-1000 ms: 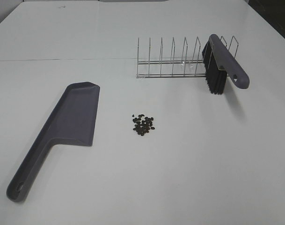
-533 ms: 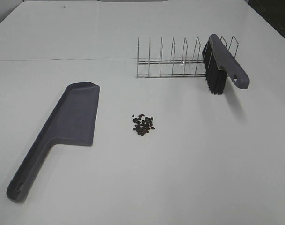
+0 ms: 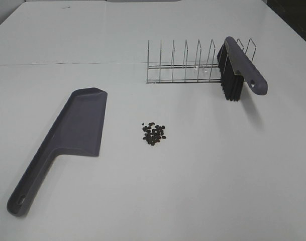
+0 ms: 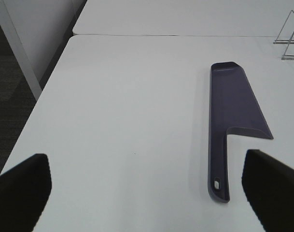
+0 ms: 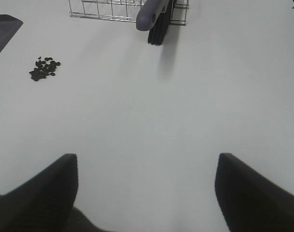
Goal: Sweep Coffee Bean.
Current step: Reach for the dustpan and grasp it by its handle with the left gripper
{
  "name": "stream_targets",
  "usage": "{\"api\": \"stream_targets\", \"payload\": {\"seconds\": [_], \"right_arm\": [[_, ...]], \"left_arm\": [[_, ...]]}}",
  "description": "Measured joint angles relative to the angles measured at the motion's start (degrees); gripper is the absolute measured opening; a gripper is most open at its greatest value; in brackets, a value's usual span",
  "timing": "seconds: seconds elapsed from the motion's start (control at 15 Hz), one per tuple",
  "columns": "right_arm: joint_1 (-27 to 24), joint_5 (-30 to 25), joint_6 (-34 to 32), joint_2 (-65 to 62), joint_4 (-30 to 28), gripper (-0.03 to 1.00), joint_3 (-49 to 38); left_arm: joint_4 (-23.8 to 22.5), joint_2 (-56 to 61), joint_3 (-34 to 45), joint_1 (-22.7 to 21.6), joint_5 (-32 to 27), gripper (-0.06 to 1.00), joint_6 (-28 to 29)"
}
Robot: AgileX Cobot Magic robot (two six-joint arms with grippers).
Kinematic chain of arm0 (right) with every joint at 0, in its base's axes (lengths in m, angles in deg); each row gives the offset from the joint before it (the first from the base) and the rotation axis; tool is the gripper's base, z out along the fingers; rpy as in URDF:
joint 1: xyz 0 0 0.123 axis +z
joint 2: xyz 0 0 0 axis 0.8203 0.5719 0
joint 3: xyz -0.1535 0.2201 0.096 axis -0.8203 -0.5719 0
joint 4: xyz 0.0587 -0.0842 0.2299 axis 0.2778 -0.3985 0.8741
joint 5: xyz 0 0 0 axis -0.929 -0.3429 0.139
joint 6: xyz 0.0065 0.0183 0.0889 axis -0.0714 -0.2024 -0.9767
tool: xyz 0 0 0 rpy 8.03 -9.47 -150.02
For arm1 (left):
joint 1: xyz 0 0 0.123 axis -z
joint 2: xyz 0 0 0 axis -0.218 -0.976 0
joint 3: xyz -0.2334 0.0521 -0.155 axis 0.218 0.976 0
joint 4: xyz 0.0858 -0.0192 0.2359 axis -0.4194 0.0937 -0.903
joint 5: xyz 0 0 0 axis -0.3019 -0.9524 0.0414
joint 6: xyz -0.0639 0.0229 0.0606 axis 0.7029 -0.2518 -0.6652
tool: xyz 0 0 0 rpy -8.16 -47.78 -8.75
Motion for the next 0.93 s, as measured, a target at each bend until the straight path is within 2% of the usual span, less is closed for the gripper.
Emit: {"api": "stream_targets", "payload": {"seconds": [0.93], "right_arm": [[0.0,0.0,0.0,0.0,0.0,0.65,0.0]], "left_arm": [[0.0,0.0,0.0,0.0,0.0,0.99,-0.1]]}}
